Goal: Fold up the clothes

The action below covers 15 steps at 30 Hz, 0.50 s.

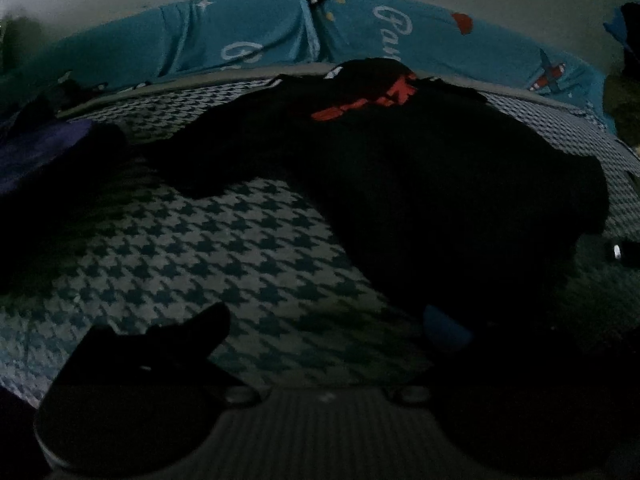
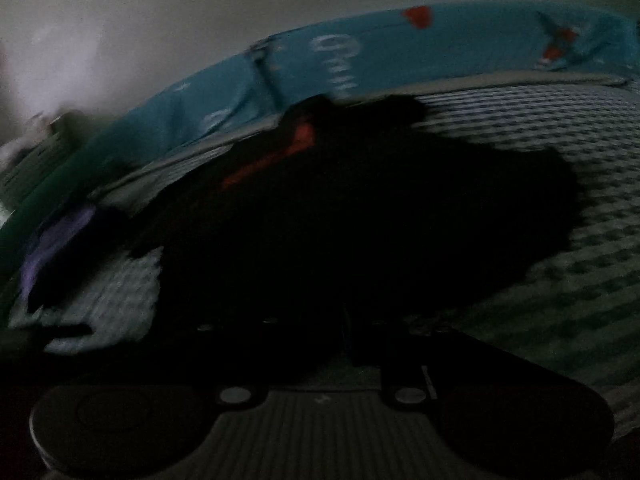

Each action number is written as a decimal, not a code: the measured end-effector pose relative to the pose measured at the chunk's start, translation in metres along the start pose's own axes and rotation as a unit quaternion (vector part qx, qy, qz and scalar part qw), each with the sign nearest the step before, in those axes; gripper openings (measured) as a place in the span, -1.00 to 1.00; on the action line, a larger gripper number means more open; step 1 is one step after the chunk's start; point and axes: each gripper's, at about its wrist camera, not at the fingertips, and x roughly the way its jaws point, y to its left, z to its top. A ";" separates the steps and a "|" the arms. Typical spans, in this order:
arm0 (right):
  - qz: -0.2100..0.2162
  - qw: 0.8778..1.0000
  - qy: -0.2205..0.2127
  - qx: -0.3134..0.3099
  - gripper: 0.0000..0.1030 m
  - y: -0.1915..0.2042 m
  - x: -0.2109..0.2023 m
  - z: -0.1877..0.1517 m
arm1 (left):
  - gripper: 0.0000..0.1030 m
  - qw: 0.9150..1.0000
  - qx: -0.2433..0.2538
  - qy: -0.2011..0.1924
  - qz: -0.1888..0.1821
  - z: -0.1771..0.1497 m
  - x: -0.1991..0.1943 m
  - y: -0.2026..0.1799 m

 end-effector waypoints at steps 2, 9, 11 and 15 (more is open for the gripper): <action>0.026 1.000 0.005 -0.016 -0.63 0.012 -0.001 -0.008 | 0.99 1.000 -0.003 -0.002 0.005 0.000 -0.001 0.002; 0.086 0.992 0.035 -0.084 -0.63 0.054 0.003 -0.032 | 0.99 1.000 -0.020 -0.005 0.016 0.002 -0.001 0.011; 0.088 0.989 0.042 -0.115 -0.53 0.067 0.005 -0.040 | 0.99 0.999 -0.027 -0.004 0.017 0.002 0.000 0.014; 0.075 0.978 0.047 -0.191 -0.09 0.095 0.012 -0.058 | 1.00 0.999 -0.034 -0.002 0.016 0.002 0.001 0.016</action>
